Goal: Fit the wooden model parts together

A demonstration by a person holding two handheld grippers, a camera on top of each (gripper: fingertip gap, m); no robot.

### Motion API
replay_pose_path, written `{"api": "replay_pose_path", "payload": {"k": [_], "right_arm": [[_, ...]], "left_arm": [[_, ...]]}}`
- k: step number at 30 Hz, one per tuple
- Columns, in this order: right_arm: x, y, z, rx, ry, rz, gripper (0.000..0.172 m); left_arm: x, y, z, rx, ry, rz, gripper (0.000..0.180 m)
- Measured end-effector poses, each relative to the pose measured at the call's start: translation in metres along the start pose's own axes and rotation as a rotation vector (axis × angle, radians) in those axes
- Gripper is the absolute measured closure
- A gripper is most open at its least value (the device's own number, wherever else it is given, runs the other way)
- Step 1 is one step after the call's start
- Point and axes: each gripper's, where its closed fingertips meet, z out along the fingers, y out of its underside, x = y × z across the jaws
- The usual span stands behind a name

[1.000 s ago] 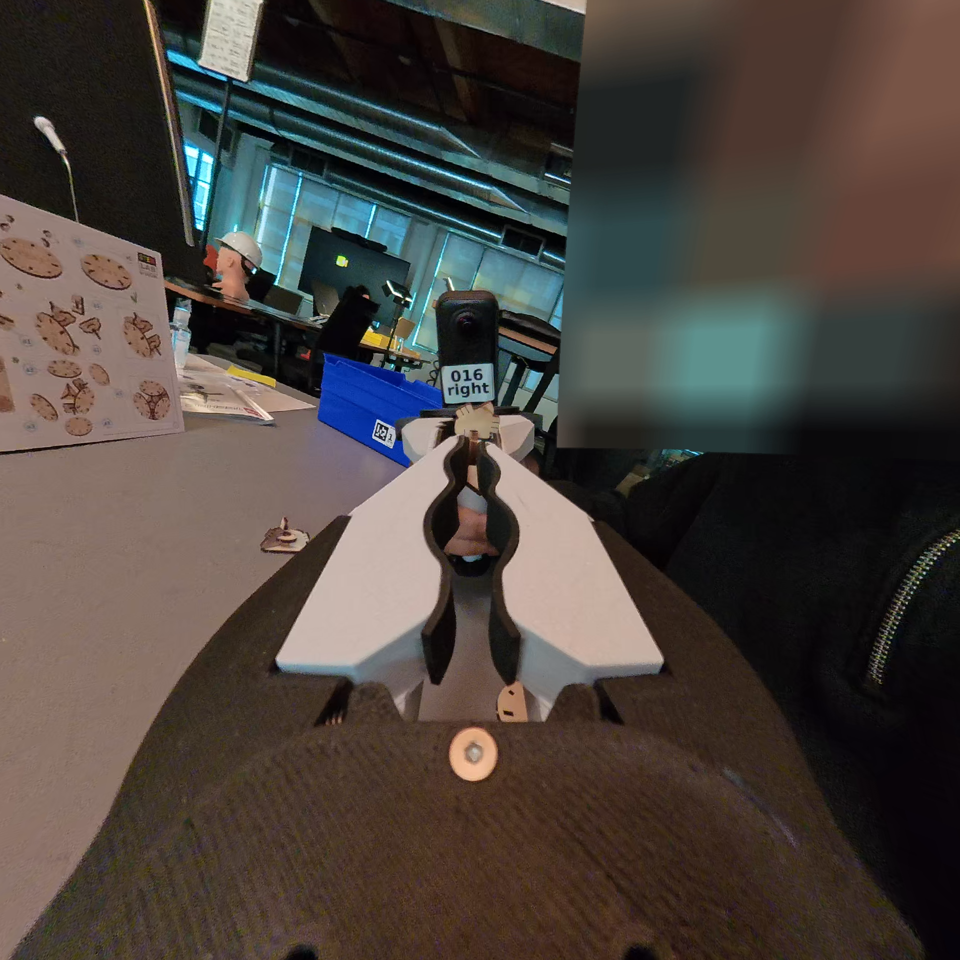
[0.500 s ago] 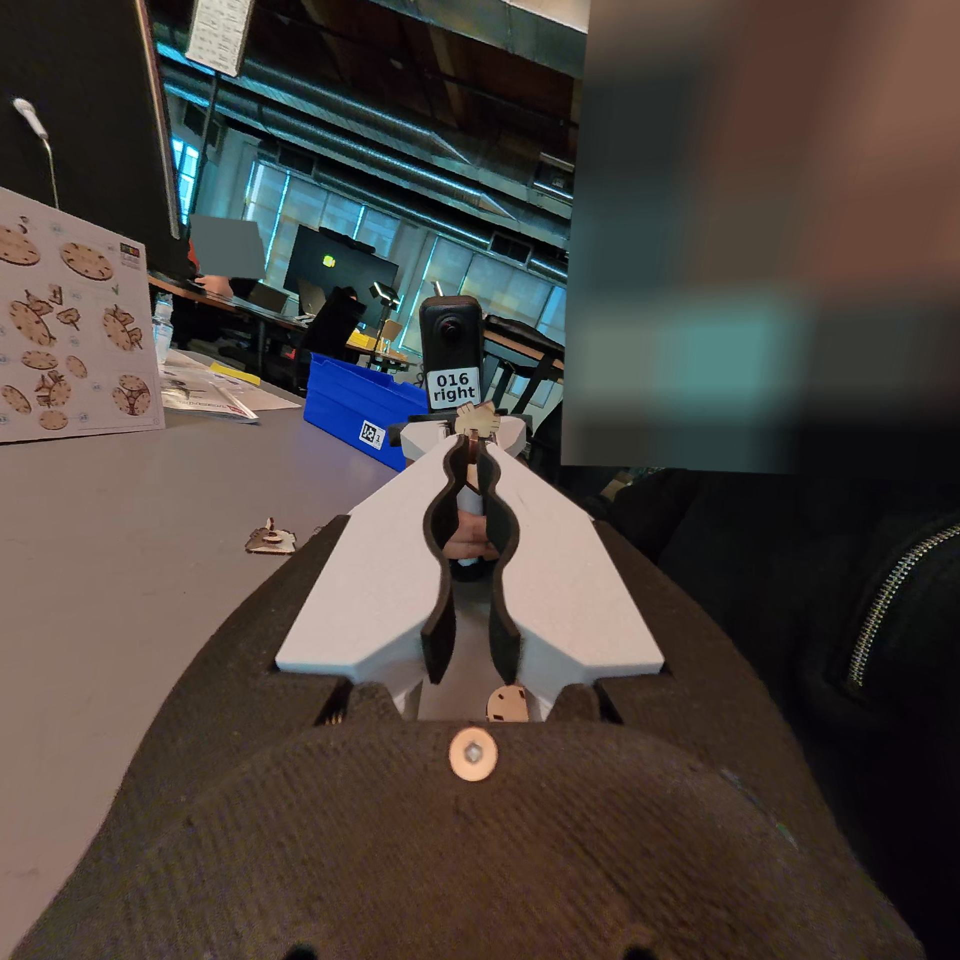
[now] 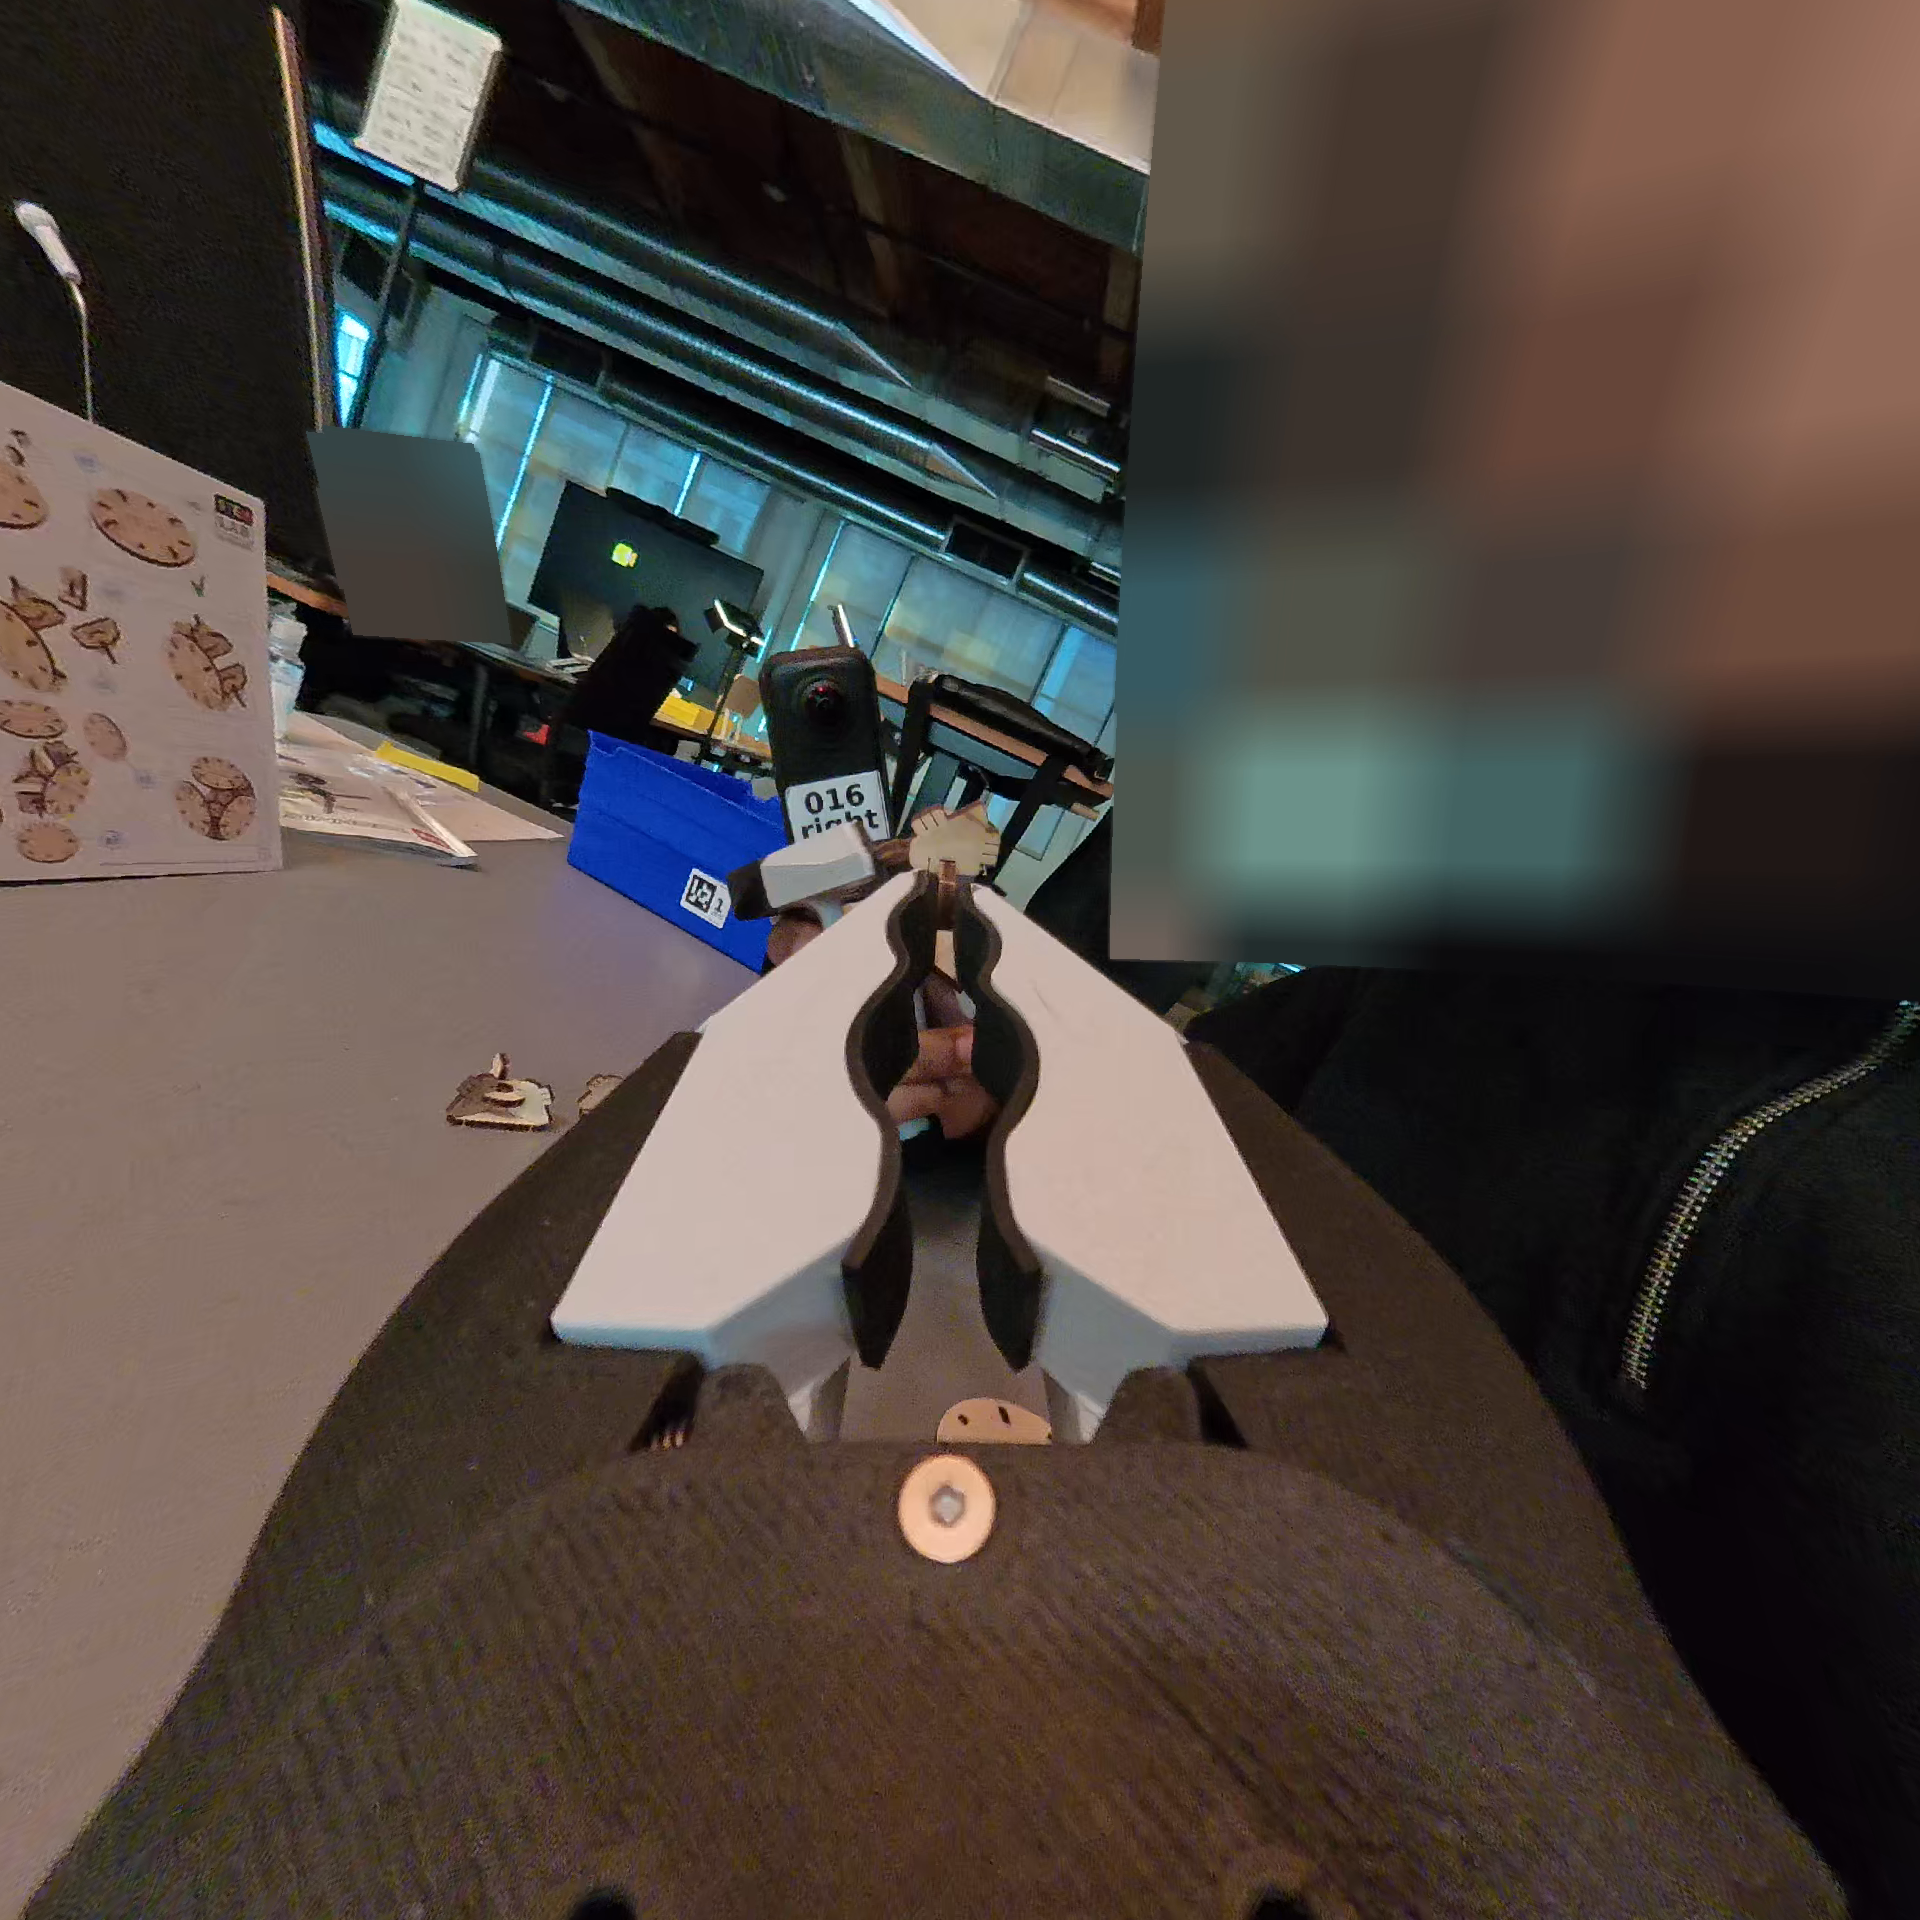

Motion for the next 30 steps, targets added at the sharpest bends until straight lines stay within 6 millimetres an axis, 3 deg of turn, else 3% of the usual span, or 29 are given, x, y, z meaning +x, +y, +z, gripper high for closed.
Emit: {"api": "replay_pose_path", "payload": {"k": [8, 30], "right_arm": [[0.003, 0.018, 0.009, -0.114, 0.066, -0.077, 0.158], [0.003, 0.021, 0.010, -0.139, 0.081, -0.105, 0.158]], "left_arm": [[-0.001, 0.004, 0.002, -0.025, -0.009, 0.007, 0.180], [-0.006, 0.006, 0.002, -0.037, -0.037, -0.017, 0.180]]}}
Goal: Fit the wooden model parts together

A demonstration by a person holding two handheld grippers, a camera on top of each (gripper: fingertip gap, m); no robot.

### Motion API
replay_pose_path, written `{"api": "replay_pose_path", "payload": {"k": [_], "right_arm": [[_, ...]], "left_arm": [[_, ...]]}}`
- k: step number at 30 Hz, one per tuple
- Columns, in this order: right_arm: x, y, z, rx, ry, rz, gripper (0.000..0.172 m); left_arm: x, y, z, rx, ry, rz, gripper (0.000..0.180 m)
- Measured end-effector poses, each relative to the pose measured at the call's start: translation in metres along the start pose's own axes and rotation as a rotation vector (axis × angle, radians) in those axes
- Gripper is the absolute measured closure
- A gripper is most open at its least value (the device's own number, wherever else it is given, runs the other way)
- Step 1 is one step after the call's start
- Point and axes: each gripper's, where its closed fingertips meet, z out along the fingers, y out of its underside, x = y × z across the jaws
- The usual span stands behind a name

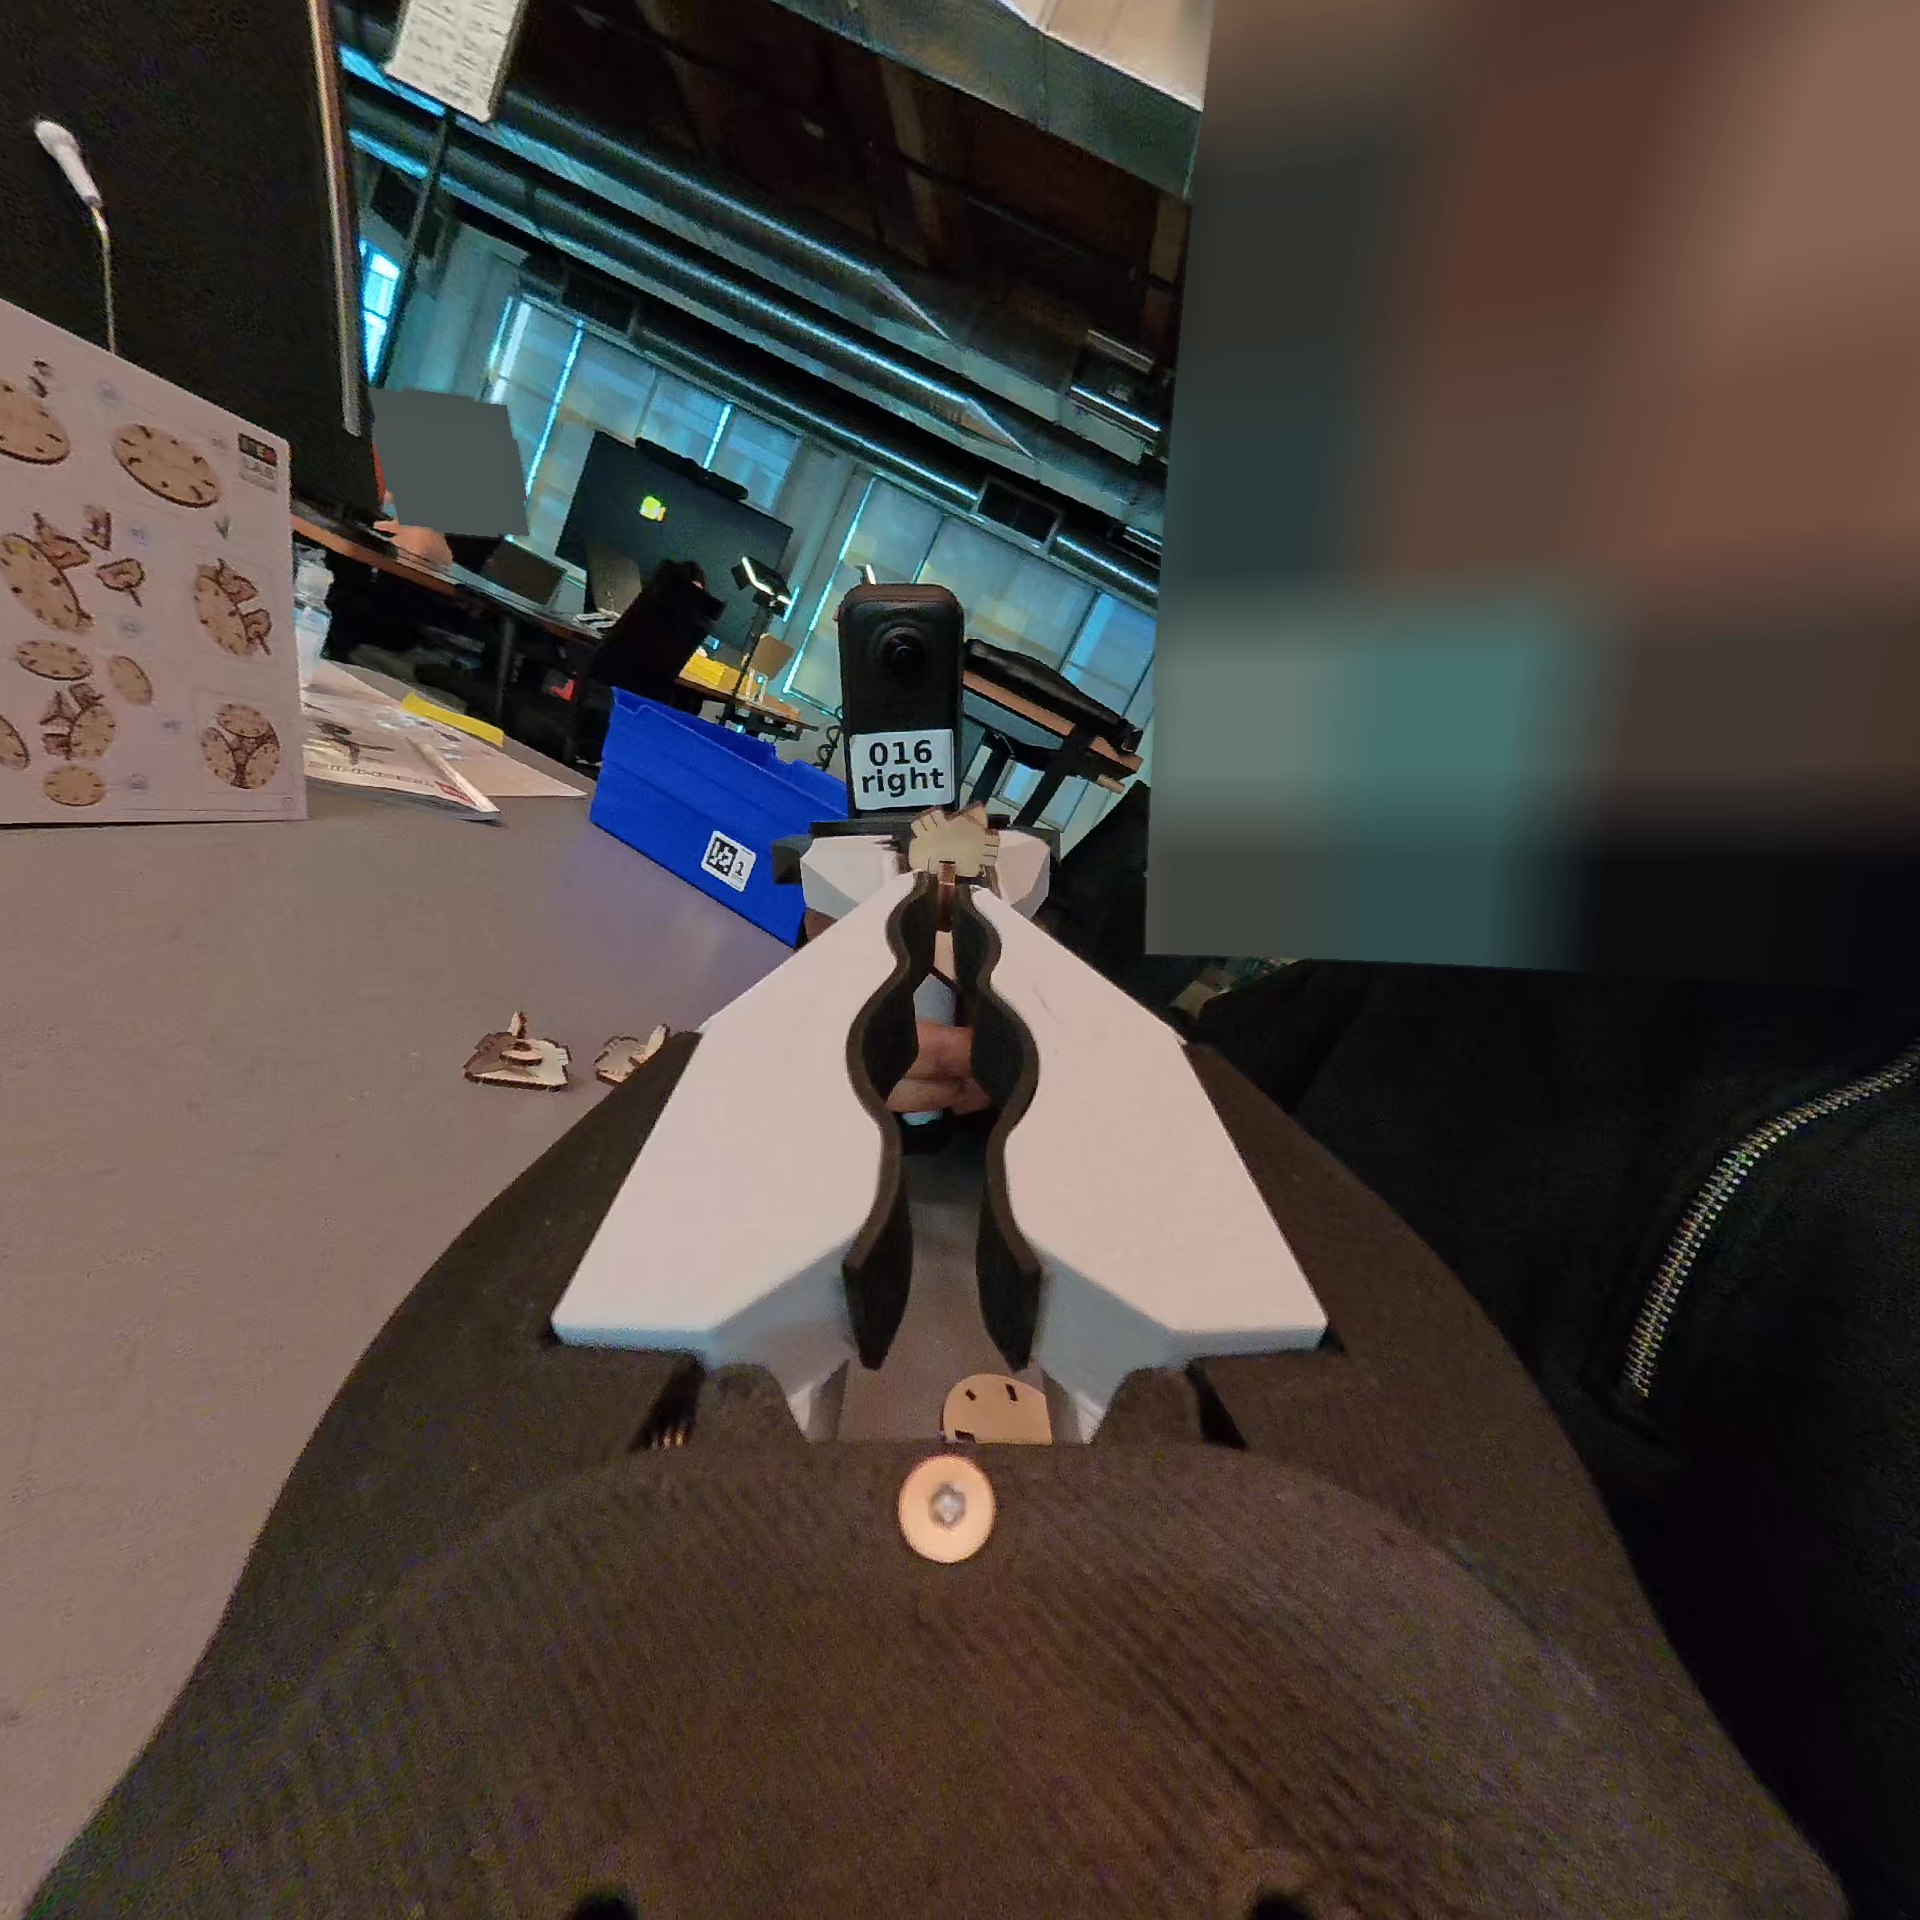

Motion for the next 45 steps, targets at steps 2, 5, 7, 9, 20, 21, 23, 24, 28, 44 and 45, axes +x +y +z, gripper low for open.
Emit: {"api": "replay_pose_path", "payload": {"k": [2, 5, 7, 9, 20, 21, 23, 24, 28, 44, 45], "right_arm": [[0.000, -0.001, -0.001, 0.001, 0.000, 0.001, 0.158], [0.001, 0.000, 0.000, -0.007, 0.009, -0.009, 0.158], [0.001, 0.000, 0.000, -0.005, 0.012, -0.010, 0.158], [0.001, 0.000, -0.001, -0.004, 0.014, -0.012, 0.158], [0.001, 0.002, -0.001, -0.039, 0.058, -0.099, 0.158], [0.001, 0.003, -0.001, -0.038, 0.052, -0.093, 0.158], [0.000, 0.003, -0.001, -0.040, 0.044, -0.083, 0.158], [0.000, 0.003, -0.001, -0.039, 0.044, -0.083, 0.158], [0.000, 0.002, -0.001, -0.020, 0.038, -0.067, 0.158], [0.006, 0.007, -0.004, -0.040, 0.036, -0.013, 0.158], [0.006, 0.007, -0.004, -0.041, 0.029, -0.004, 0.159]], "left_arm": [[-0.001, 0.000, 0.000, -0.003, -0.006, -0.002, 0.180], [-0.001, 0.001, 0.000, -0.004, -0.006, -0.002, 0.180], [0.000, 0.001, 0.000, -0.005, -0.001, -0.001, 0.180], [0.000, 0.001, 0.000, -0.007, -0.001, 0.003, 0.180], [0.000, 0.004, 0.001, -0.022, 0.010, -0.015, 0.179], [0.001, 0.004, 0.001, -0.023, 0.016, -0.020, 0.180], [0.001, 0.005, 0.001, -0.026, 0.021, -0.029, 0.179], [0.001, 0.004, 0.001, -0.024, 0.020, -0.031, 0.179], [0.001, 0.005, 0.003, -0.011, 0.016, -0.040, 0.179], [-0.006, 0.010, 0.004, -0.037, -0.022, -0.071, 0.178], [-0.006, 0.011, 0.004, -0.040, -0.017, -0.078, 0.178]]}}
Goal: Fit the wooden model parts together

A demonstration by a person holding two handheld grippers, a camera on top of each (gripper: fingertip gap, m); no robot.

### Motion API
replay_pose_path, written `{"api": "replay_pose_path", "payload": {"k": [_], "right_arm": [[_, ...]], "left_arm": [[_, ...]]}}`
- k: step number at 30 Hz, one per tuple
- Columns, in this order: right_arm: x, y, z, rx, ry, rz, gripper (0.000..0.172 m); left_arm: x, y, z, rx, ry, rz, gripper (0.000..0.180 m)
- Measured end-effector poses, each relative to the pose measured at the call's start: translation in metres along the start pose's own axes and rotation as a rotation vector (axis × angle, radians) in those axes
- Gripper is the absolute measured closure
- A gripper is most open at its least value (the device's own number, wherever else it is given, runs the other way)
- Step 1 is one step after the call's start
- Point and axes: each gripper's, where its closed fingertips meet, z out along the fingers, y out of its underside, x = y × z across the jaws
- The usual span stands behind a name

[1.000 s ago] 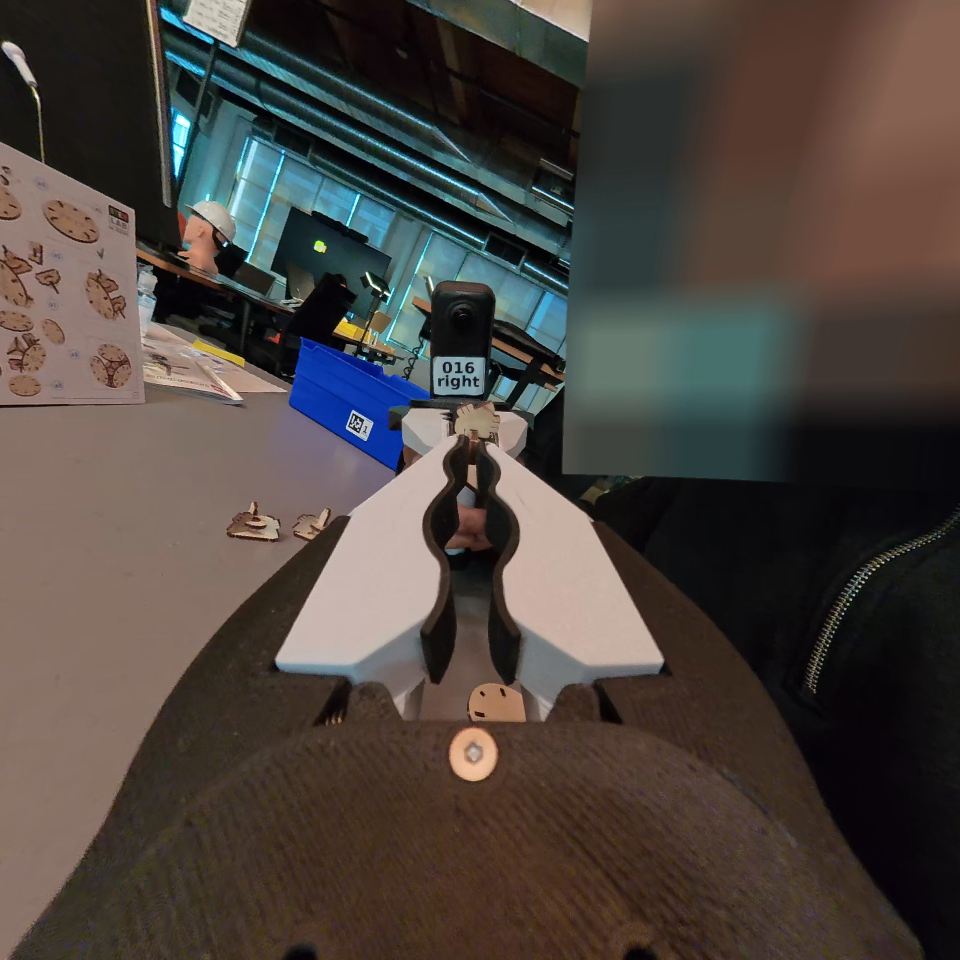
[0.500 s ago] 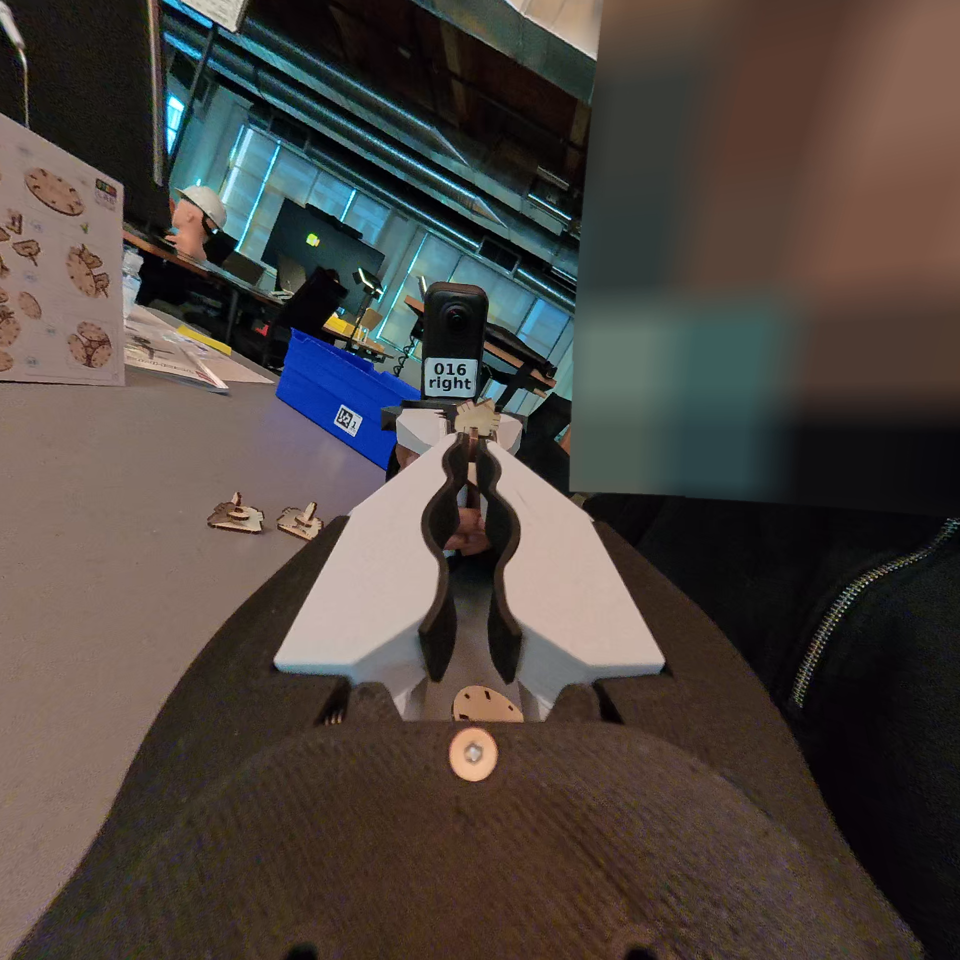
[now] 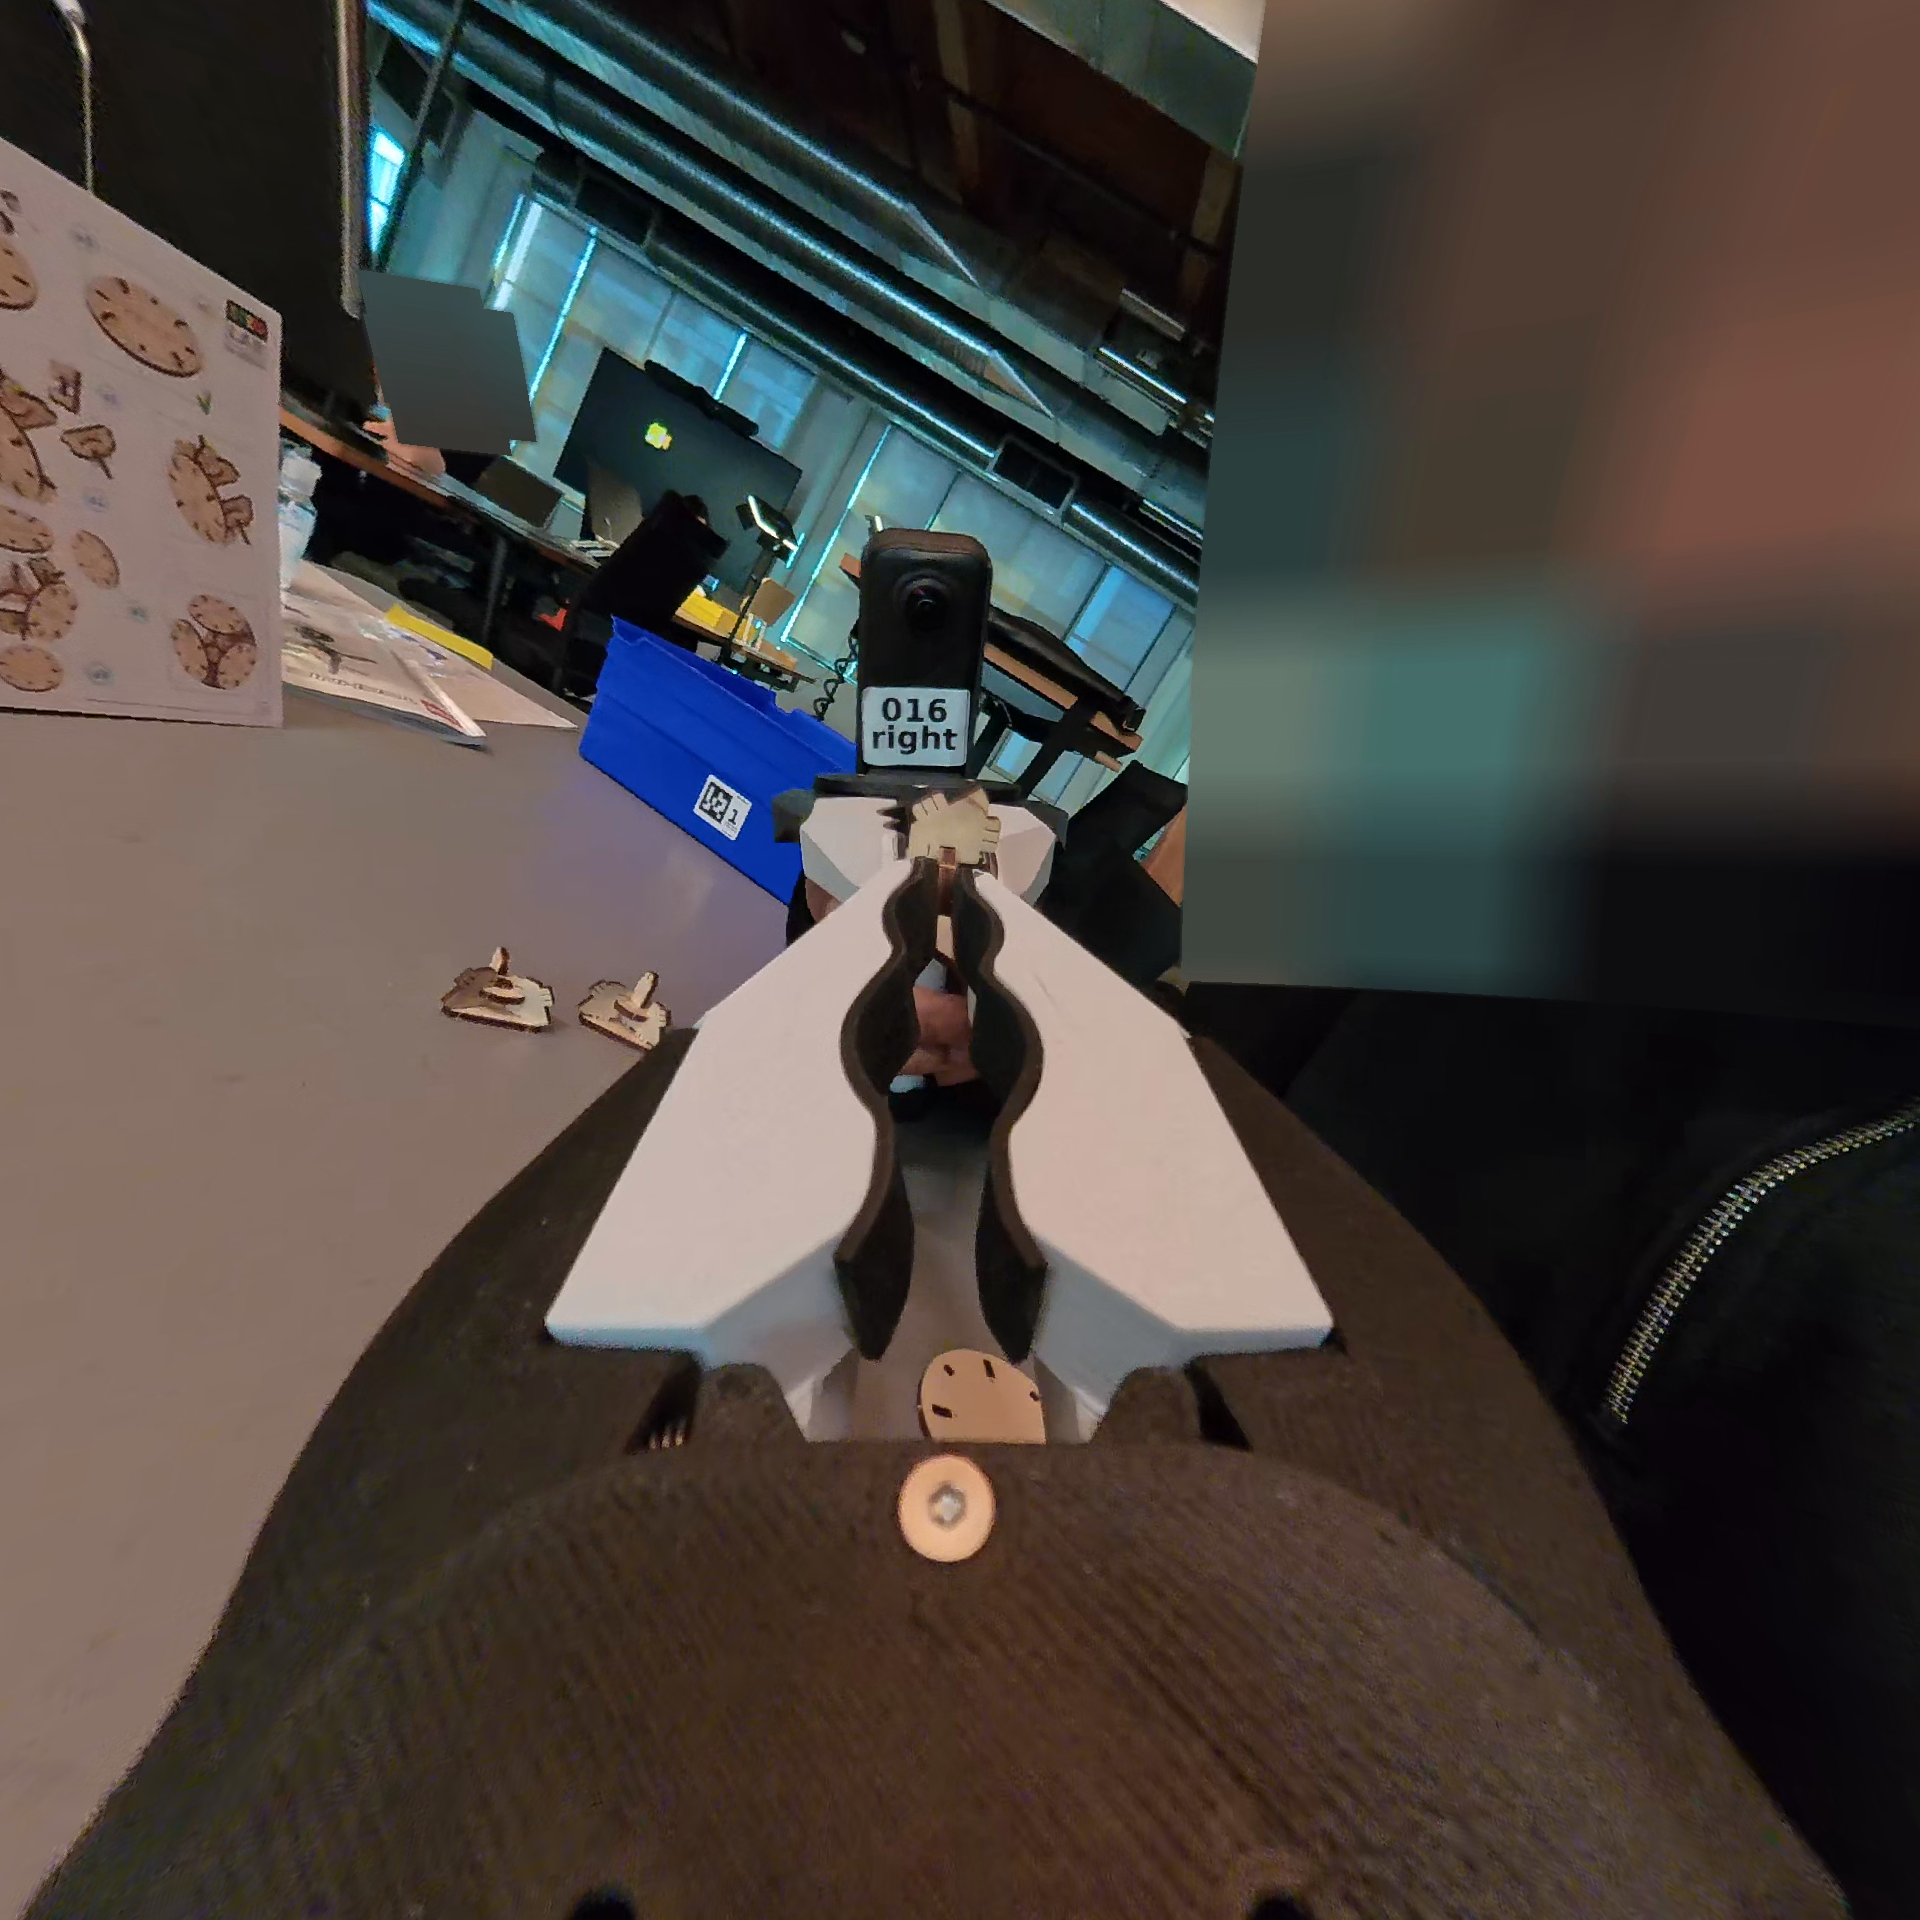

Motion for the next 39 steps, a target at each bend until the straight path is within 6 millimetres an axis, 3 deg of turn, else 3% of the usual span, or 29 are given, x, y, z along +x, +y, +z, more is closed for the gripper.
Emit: {"api": "replay_pose_path", "payload": {"k": [11, 16, 19, 23, 26, 34, 39], "right_arm": [[-0.004, -0.001, 0.000, 0.003, -0.047, 0.026, 0.159], [-0.003, -0.005, -0.003, 0.019, -0.042, 0.009, 0.158], [0.005, -0.006, -0.009, 0.022, -0.009, -0.030, 0.158], [0.014, -0.011, -0.019, 0.024, 0.055, -0.097, 0.158], [0.022, -0.005, -0.021, -0.051, 0.172, -0.296, 0.157], [0.033, 0.041, -0.010, -0.483, 0.431, -1.159, 0.157], [0.066, 0.084, -0.019, -0.873, 0.511, -1.559, 0.157]], "left_arm": [[0.004, 0.000, 0.000, -0.004, 0.043, -0.013, 0.176], [0.002, 0.002, 0.003, -0.021, -0.040, 0.113, 0.176], [-0.001, 0.003, 0.003, -0.024, -0.046, 0.088, 0.153], [-0.007, 0.002, 0.002, -0.017, -0.060, 0.063, 0.144], [-0.012, 0.006, 0.003, -0.043, -0.087, 0.063, 0.138], [-0.033, 0.002, -0.006, -0.017, -0.203, 0.032, 0.133], [-0.041, 0.002, -0.009, -0.023, -0.248, 0.026, 0.133]]}}
